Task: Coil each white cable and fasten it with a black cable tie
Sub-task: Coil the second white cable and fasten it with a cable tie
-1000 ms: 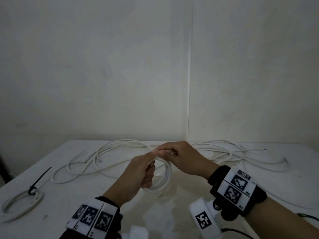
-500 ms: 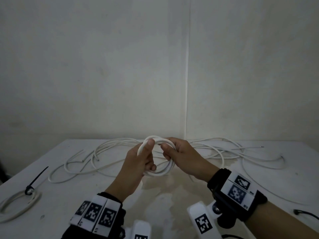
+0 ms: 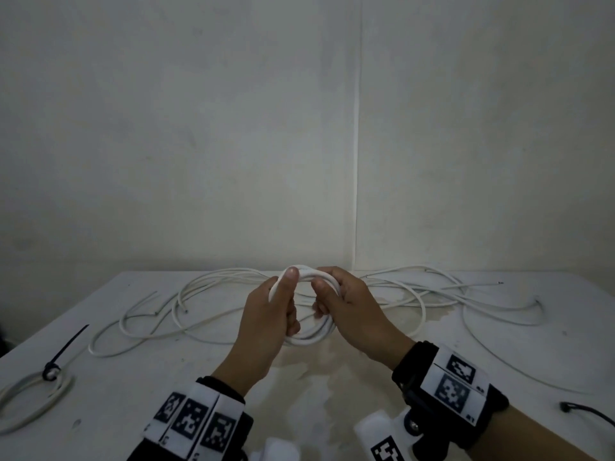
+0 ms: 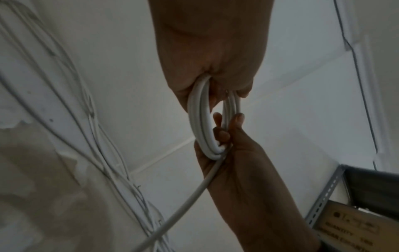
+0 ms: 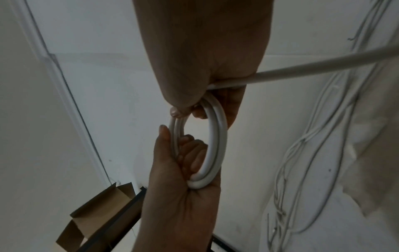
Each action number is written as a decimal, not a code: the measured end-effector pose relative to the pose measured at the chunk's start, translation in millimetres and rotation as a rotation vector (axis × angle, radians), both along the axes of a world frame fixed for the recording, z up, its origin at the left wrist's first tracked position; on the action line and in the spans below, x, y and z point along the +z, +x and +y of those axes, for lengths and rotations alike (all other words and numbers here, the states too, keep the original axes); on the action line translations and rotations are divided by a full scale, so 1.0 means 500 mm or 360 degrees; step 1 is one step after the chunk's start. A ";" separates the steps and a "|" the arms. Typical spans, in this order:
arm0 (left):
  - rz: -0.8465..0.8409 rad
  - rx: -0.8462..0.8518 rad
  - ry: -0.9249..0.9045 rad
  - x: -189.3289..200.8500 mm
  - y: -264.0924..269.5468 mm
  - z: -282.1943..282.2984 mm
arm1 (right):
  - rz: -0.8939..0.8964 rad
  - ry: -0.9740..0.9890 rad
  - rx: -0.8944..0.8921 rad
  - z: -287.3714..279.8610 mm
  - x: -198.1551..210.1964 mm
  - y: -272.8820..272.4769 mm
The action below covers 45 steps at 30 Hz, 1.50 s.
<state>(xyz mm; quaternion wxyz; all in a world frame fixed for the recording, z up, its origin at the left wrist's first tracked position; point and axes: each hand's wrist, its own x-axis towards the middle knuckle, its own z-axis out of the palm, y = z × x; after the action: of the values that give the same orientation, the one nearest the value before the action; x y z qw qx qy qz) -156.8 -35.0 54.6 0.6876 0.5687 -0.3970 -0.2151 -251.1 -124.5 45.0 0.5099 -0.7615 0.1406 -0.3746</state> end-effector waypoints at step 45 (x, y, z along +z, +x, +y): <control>0.0348 -0.0021 -0.0057 0.002 -0.029 0.005 | -0.0161 0.0331 -0.0062 0.017 0.018 0.010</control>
<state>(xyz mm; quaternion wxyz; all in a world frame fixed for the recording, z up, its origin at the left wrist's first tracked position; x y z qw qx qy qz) -171.3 -32.7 55.4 0.7354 0.5268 -0.3271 -0.2732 -246.2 -115.9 53.8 0.5851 -0.6818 0.1676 -0.4058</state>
